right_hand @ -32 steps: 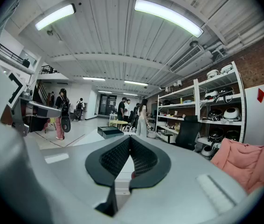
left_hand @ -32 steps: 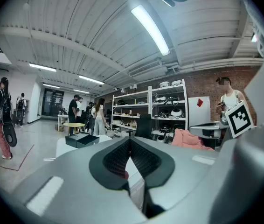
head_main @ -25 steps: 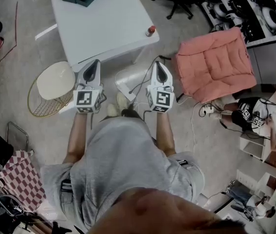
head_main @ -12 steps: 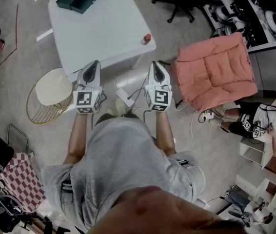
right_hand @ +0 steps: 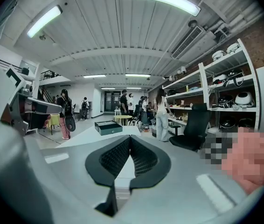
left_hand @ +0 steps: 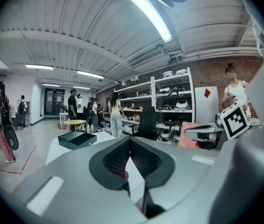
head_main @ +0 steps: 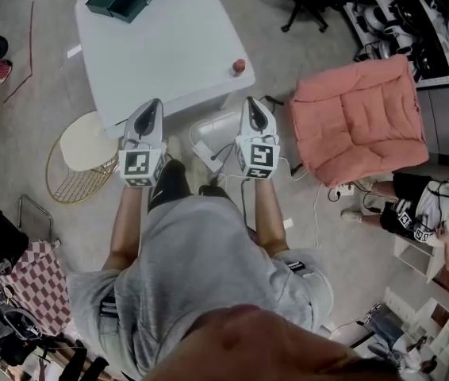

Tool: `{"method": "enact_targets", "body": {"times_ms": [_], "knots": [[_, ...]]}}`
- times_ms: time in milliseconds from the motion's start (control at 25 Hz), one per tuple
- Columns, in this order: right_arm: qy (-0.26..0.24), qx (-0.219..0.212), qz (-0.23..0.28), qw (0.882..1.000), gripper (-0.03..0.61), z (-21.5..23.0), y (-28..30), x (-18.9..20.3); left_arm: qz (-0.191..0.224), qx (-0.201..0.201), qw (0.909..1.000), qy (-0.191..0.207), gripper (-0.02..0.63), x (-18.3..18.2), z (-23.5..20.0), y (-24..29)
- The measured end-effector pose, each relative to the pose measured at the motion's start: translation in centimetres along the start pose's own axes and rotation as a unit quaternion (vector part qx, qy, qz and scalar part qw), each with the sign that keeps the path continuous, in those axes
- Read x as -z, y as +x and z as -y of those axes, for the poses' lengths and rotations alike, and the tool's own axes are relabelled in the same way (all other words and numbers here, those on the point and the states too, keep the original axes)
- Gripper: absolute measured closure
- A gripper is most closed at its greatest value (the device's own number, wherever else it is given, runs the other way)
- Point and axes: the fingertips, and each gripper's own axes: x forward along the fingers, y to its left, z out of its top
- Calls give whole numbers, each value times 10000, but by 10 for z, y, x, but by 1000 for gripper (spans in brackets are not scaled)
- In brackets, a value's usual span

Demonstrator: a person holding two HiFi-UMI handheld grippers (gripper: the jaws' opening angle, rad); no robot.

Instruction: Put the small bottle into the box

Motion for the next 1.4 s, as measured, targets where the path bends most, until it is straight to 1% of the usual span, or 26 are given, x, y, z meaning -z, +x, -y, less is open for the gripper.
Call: {"method": "enact_targets", "body": {"times_ms": [280, 480, 680, 880, 920, 960, 1000, 1080, 1240, 1400], "knots": [[35, 117, -246, 9996, 575, 12, 40, 23, -258, 225, 9994, 4, 603, 20, -12, 41], [89, 248, -403, 9988, 575, 19, 69, 41, -396, 374, 9985, -108, 603, 33, -26, 73], [113, 348, -589, 9976, 575, 19, 90, 56, -579, 511, 9968, -213, 603, 50, -40, 97], [212, 505, -732, 9958, 574, 34, 110, 72, -738, 625, 9951, -192, 603, 67, -43, 118], [263, 502, -748, 9956, 547, 35, 115, 74, -762, 632, 9949, -182, 603, 69, -45, 119], [329, 471, -768, 9954, 478, 34, 119, 76, -786, 631, 9948, -172, 603, 72, -48, 119], [390, 433, -791, 9952, 433, 34, 124, 78, -807, 628, 9946, -167, 603, 74, -50, 120], [451, 401, -819, 9948, 386, 36, 132, 82, -840, 625, 9944, -173, 603, 77, -52, 122], [503, 429, -878, 9939, 356, 42, 149, 91, -896, 603, 9940, -195, 603, 82, -58, 127], [523, 441, -1009, 9925, 347, 38, 161, 98, -919, 603, 9937, -213, 603, 84, -68, 128]]}}
